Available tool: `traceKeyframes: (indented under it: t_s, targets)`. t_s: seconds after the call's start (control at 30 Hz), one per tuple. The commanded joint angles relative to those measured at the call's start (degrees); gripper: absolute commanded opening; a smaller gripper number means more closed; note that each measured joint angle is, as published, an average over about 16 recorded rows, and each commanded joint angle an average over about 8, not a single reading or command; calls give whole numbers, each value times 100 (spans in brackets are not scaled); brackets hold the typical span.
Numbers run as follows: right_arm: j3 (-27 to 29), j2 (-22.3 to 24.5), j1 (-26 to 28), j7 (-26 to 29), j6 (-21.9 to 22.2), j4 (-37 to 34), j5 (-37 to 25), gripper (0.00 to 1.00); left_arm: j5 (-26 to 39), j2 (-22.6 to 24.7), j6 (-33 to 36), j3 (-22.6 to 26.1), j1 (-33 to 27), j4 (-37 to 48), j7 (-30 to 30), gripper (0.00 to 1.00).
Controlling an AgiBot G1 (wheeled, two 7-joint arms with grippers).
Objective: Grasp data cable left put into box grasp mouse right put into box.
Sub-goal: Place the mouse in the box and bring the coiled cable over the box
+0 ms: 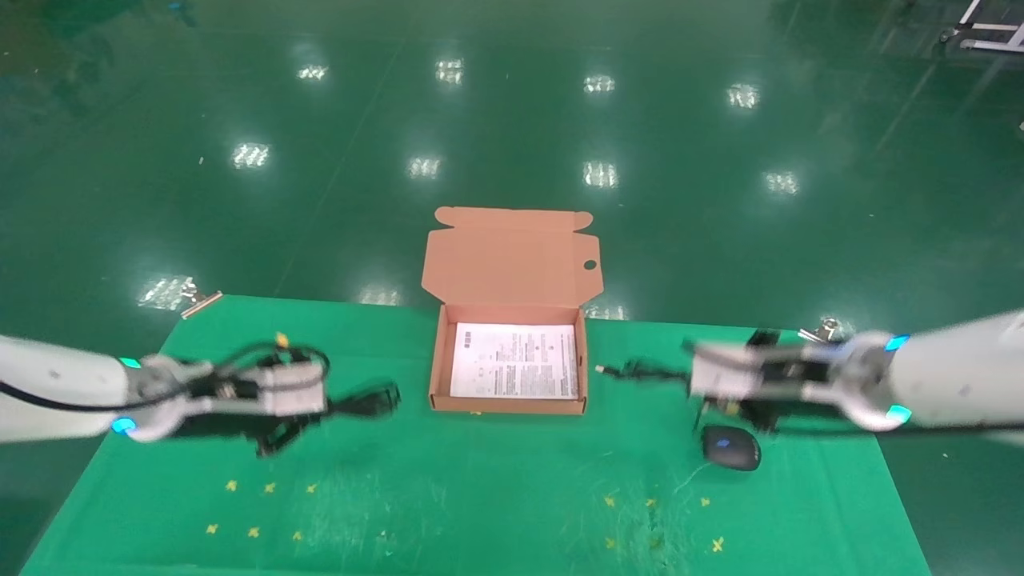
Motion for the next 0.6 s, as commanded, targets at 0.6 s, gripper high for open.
traceKeyframes:
  t_s: [0.6]
  targets:
    - [810, -803, 1274, 260, 1267, -301, -325, 0, 1195, 109, -1257, -324, -397, -1520, -866, 0]
